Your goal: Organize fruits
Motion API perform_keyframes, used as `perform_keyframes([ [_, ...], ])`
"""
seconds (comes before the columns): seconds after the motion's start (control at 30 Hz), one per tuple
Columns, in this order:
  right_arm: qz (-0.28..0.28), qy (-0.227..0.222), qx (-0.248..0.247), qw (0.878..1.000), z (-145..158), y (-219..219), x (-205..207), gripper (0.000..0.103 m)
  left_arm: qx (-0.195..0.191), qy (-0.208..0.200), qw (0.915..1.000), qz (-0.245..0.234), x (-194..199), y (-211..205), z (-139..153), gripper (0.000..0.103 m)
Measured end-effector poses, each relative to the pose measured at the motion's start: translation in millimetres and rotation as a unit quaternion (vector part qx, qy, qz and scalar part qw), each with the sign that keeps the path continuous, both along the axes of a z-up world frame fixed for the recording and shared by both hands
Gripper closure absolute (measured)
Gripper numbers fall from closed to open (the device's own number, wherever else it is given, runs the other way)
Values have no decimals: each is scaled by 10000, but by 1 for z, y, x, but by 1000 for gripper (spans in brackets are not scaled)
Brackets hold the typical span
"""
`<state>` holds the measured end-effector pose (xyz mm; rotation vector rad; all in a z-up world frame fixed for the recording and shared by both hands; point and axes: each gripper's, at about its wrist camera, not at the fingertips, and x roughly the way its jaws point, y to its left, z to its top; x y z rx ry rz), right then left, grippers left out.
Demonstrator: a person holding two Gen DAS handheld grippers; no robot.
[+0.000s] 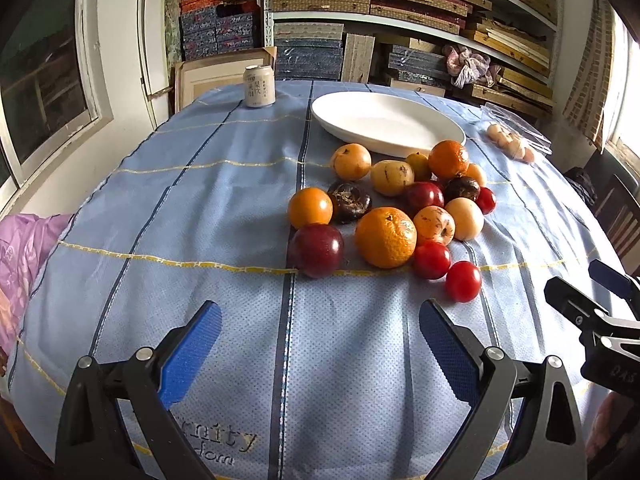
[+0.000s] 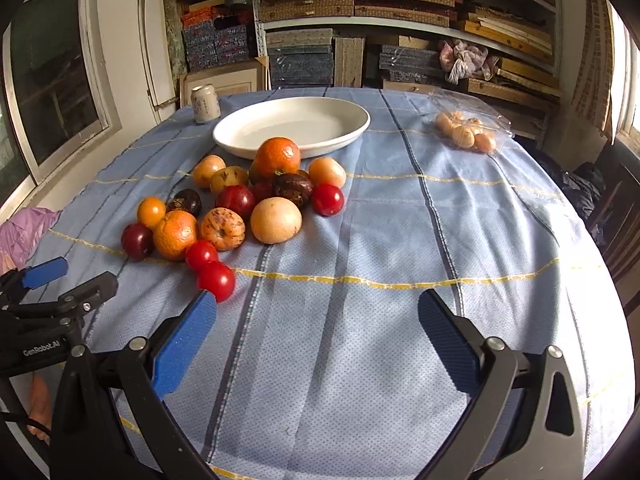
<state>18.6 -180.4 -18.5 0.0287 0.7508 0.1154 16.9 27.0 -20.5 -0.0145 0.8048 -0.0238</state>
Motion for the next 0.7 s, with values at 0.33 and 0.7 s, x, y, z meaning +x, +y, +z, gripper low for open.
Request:
perform_keyframes([
  [0.33, 14, -20, -69, 10000, 1, 4, 2, 4, -14, 49, 10000, 38, 2, -1, -1, 3],
  [0.7, 15, -32, -75, 10000, 1, 5, 2, 4, -14, 77, 10000, 27, 3, -3, -1, 3],
])
